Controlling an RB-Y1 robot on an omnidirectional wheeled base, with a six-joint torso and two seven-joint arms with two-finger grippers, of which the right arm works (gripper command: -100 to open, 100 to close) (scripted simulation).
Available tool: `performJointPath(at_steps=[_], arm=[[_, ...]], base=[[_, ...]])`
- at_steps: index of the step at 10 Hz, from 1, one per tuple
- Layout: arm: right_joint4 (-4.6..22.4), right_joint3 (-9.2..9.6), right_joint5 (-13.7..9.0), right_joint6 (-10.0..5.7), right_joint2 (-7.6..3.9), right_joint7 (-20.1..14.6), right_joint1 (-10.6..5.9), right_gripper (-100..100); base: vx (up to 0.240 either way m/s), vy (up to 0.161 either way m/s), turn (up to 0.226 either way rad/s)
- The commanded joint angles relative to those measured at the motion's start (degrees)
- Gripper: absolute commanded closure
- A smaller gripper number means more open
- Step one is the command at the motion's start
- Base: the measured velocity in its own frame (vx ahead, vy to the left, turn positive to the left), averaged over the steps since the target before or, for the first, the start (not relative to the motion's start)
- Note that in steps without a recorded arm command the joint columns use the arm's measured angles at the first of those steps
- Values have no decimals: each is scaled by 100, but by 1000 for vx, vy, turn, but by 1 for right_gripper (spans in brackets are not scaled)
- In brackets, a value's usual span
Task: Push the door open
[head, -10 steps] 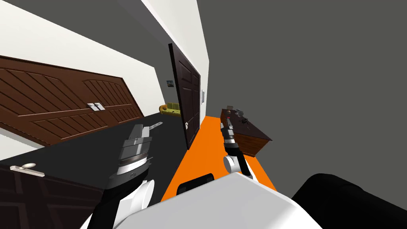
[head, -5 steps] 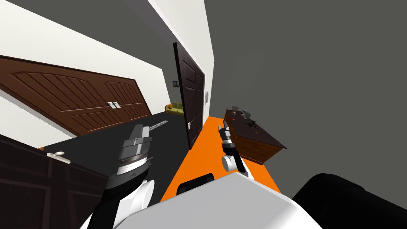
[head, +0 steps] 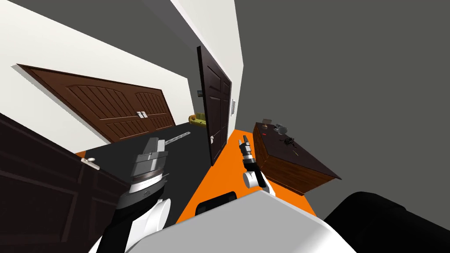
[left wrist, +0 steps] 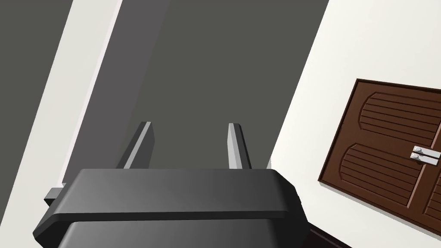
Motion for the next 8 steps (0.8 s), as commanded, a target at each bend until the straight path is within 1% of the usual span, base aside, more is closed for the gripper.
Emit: performJointPath(at_steps=[1,3,4,5,8], arm=[[278,17,-2,-80,-48,-32,-98,-100],[632,39,-2,-179,-98,-69,-240,-100],[652,39,-2,-179,-98,-69,-240,-100],[849,50,-2,-231,-122,-88,-314,-100],[1423,85,-1,-390,-192,-147,-541,-100]], base=[[75,-81,178],[76,-70,212],[43,-49,67],[31,-38,124],[59,-71,214]])
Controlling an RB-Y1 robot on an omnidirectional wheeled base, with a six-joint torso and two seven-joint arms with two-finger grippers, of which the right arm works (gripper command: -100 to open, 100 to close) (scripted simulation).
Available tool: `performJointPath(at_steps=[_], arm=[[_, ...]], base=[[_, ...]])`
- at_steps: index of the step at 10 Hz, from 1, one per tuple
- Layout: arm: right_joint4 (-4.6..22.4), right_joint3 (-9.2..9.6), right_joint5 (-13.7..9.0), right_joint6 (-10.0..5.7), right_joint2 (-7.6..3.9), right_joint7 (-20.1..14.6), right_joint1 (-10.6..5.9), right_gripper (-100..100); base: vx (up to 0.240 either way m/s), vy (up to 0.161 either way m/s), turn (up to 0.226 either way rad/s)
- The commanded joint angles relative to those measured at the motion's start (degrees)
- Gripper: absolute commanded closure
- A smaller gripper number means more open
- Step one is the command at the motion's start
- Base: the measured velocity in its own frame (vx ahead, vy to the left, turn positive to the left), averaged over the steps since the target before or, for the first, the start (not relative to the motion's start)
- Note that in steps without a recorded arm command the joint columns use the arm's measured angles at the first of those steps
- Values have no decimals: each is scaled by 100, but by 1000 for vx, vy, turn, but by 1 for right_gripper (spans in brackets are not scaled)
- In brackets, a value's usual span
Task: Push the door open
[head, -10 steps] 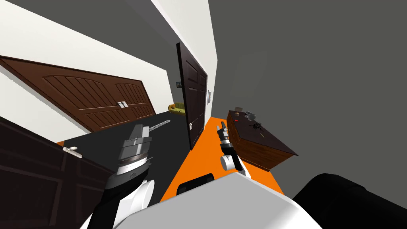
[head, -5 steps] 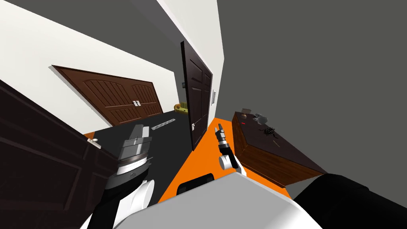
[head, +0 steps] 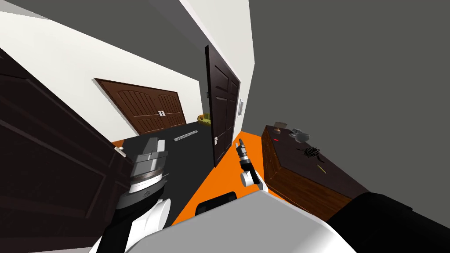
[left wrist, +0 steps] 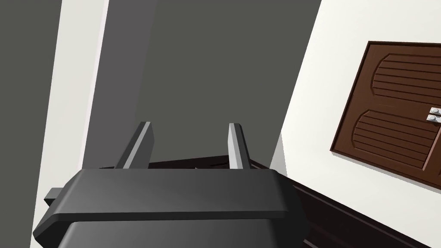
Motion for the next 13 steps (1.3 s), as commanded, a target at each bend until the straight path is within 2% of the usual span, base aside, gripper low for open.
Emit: performJointPath(at_steps=[1,3,4,6,9,10,11,13], arm=[[286,25,-1,-74,-43,-41,-88,-100],[660,50,0,-185,-86,-82,-246,-100],[722,50,0,-185,-86,-82,-246,-100],[1070,75,0,-299,-124,-125,-408,-100],[1367,88,1,-356,-143,-146,-490,-100],[1577,100,1,-413,-161,-167,-571,-100],[1583,100,1,-413,-161,-167,-571,-100],[1973,125,1,-526,-194,-210,-733,-100]], base=[[70,-107,222],[75,-74,199],[43,-58,49],[45,-69,163],[21,-55,96],[24,-48,143],[32,-45,65],[38,-62,169]])
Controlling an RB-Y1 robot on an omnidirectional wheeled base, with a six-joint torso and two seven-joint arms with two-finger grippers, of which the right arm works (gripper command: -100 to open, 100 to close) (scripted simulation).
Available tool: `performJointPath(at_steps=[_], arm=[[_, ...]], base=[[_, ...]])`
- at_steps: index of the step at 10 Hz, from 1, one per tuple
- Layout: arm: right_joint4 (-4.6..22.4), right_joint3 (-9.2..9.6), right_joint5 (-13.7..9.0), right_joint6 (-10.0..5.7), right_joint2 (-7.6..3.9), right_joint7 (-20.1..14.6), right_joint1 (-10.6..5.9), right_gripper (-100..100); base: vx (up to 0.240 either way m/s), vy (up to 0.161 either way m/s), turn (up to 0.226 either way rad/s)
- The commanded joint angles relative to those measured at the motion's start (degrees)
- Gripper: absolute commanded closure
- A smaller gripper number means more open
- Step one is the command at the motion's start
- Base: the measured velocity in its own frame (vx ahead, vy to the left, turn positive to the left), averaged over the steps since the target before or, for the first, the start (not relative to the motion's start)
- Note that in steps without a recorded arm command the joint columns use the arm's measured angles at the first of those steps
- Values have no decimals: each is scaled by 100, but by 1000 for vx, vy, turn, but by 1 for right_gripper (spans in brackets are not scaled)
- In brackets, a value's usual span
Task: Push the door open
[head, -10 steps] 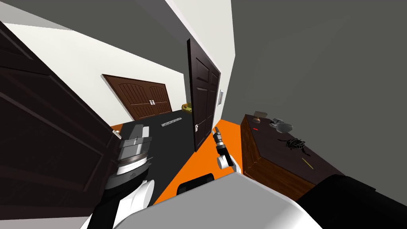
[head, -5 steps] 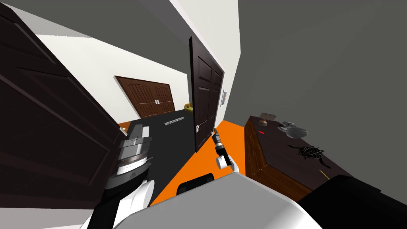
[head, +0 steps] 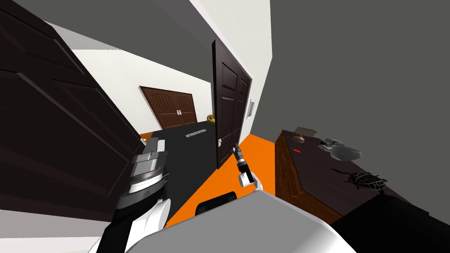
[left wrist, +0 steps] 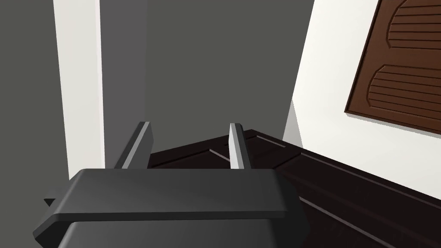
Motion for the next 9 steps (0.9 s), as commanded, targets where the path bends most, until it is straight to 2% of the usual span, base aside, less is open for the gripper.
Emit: performJointPath(at_steps=[1,2,3,6,7,9], arm=[[286,21,1,-63,-25,-33,-116,-100],[469,34,1,-120,-41,-54,-197,-100],[535,34,1,-120,-41,-54,-197,-100],[1136,71,2,-286,-81,-116,-434,-100],[1162,71,2,-286,-81,-116,-434,-100],[1541,94,2,-393,-105,-156,-587,-100]], base=[[47,-98,230],[43,-109,203],[40,-84,62],[28,-78,192],[42,-71,49],[33,-69,171]])
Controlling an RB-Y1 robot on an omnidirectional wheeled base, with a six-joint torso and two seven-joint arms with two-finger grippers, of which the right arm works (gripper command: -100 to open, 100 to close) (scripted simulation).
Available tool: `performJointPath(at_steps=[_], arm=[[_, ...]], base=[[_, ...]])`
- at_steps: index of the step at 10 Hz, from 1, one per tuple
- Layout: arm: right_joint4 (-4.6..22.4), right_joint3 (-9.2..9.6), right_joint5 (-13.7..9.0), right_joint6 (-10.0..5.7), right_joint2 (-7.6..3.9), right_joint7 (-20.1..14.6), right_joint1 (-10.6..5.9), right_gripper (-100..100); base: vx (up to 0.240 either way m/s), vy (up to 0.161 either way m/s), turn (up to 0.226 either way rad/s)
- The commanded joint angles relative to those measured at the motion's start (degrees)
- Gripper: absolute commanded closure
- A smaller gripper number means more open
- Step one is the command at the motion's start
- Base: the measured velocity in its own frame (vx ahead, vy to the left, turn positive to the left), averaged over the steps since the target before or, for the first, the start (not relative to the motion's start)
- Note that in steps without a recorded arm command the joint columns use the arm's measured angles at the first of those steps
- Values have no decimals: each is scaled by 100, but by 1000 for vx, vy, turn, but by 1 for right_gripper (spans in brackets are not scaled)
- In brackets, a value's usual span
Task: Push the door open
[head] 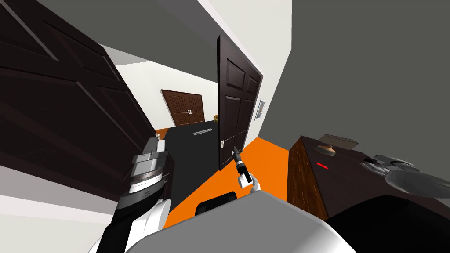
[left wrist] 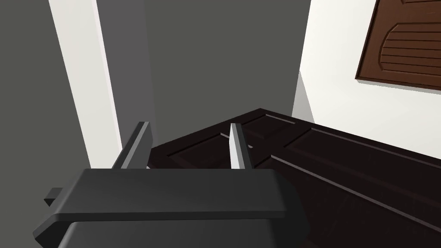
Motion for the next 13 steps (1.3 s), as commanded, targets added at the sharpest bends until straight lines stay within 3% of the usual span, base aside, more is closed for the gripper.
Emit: performJointPath(at_steps=[1,3,4,6,7,12,13], arm=[[286,16,-2,-87,-24,-38,-126,-100],[532,27,-2,-139,-35,-57,-200,-100],[532,27,-2,-139,-35,-57,-200,-100],[889,49,-1,-238,-54,-94,-342,-100],[906,49,-1,-238,-54,-94,-342,-100],[1745,98,0,-460,-93,-177,-658,-100],[1746,98,0,-460,-93,-177,-658,-100]], base=[[33,-94,233],[19,-64,79],[13,-49,72],[27,-65,158],[11,-68,84],[18,-76,178],[6,-70,59]])
